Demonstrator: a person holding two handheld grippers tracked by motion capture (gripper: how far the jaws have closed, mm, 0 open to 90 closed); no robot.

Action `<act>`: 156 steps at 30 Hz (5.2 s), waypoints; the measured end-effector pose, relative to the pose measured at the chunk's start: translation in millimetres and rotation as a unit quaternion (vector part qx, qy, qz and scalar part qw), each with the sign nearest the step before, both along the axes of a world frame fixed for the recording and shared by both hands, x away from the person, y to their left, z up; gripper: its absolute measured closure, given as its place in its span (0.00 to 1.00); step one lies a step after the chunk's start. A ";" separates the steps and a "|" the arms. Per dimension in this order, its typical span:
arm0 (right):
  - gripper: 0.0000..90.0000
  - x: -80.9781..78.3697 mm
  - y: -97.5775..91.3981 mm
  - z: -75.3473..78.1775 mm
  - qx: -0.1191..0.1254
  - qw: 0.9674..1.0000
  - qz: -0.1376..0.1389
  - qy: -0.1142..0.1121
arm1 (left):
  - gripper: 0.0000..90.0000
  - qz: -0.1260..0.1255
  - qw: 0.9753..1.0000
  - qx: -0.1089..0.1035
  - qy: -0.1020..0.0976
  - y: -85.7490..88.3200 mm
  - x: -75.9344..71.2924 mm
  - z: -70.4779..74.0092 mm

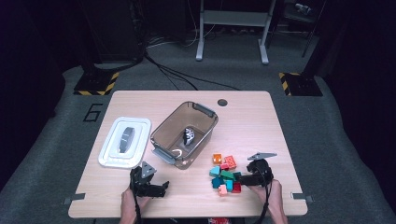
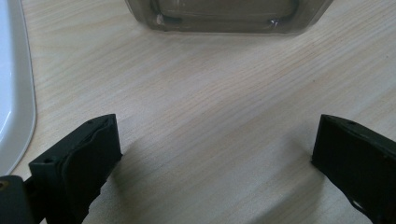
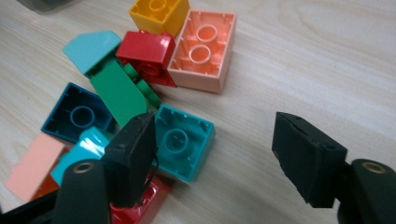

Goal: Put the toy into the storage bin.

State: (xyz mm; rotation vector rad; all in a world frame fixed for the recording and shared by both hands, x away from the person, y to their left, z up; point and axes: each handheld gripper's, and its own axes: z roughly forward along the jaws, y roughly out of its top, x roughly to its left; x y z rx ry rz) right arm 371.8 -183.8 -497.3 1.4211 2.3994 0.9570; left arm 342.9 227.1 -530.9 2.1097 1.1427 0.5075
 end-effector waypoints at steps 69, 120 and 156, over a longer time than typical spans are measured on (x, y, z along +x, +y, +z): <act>0.64 31.2 -31.4 -4.9 -0.024 0.999 -0.028 0.018 | 0.01 0.001 1.000 -0.003 0.004 0.1 1.2 0.0; 0.65 73.1 -12.0 101.6 0.044 0.997 0.010 -0.064 | 0.01 -0.001 1.000 -0.001 0.004 0.1 1.3 0.1; 0.65 123.3 58.1 143.5 0.051 0.993 0.059 -0.084 | 0.02 0.001 1.000 -0.004 0.001 -0.6 0.9 -0.3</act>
